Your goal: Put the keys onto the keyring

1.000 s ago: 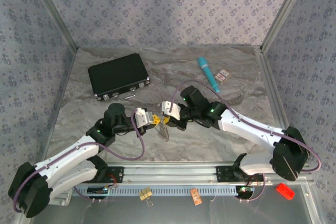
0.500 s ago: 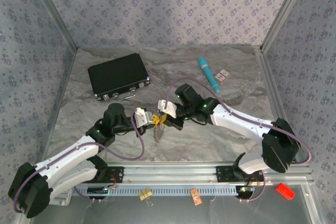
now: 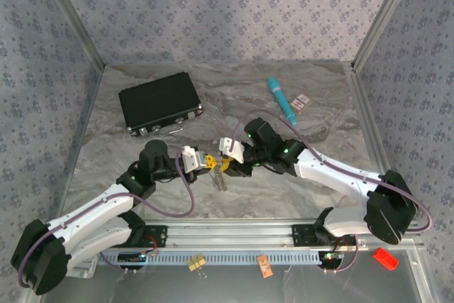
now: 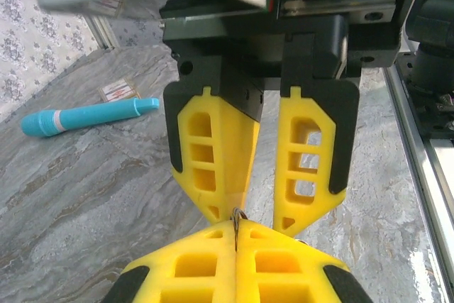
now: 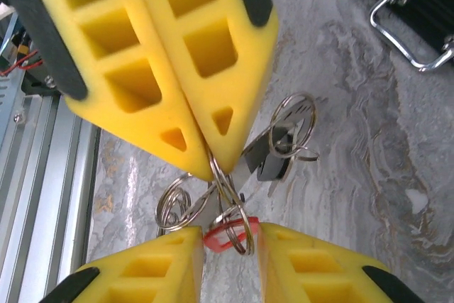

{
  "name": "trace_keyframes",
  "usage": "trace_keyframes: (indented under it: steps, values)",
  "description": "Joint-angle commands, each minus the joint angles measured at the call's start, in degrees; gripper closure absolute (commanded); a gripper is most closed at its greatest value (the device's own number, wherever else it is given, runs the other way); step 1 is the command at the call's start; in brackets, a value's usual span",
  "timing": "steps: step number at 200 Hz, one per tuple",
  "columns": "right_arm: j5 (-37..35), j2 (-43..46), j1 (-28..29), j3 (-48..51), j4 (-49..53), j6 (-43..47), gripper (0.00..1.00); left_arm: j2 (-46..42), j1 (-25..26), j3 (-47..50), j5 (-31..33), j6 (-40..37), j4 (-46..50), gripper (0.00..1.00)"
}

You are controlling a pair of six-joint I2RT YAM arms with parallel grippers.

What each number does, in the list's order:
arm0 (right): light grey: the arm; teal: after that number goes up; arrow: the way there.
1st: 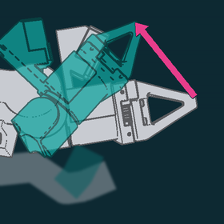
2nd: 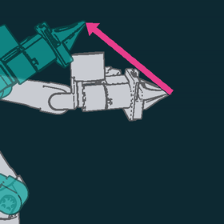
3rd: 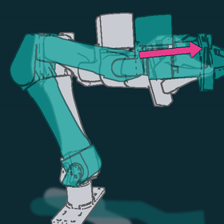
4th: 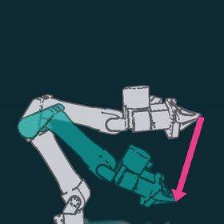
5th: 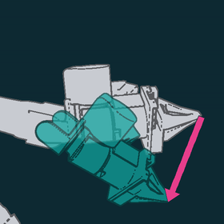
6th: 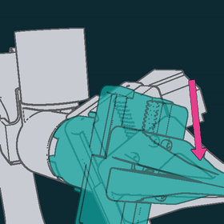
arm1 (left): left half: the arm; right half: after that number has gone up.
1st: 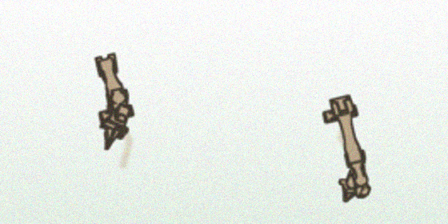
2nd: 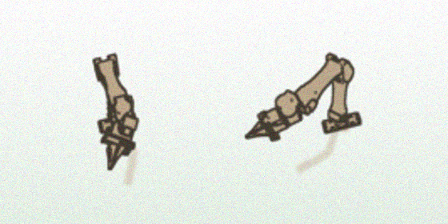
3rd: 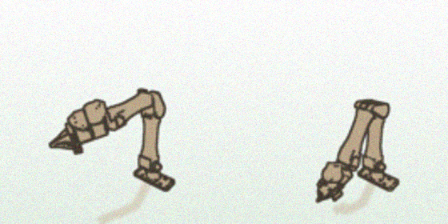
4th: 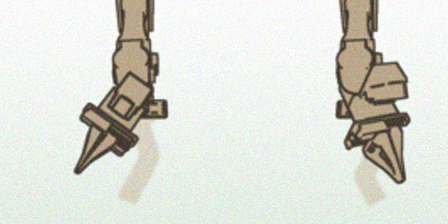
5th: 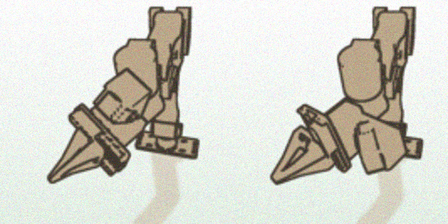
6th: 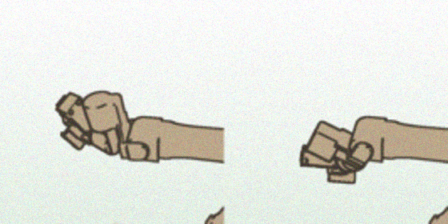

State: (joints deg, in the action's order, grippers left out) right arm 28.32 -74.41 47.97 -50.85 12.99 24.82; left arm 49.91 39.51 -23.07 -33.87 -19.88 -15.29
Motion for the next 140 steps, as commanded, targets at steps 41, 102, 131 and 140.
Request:
trace_keyframes:
  steps: [41, 102, 131, 140]
  values:
    - [1.0, 0.7, 0.7, 0.2, -4.7, -0.1, 0.78, -0.3, 0.3, 0.4, -2.8, 0.9, -3.6, 1.00]
    - [0.7, 0.8, 0.9, -1.1, -2.5, 0.9, 1.00, -0.7, 0.4, -0.1, -1.2, 0.4, -1.8, 1.00]
    - [-3.6, 0.6, 1.8, -3.9, 3.4, 4.3, 1.00, -1.7, 0.3, -1.5, 3.3, -2.5, 3.8, 0.85]
    - [-5.4, 0.1, 2.3, -5.4, 6.3, 5.7, 1.00, -1.9, 0.4, -1.6, 4.1, -3.3, 4.8, 0.84]
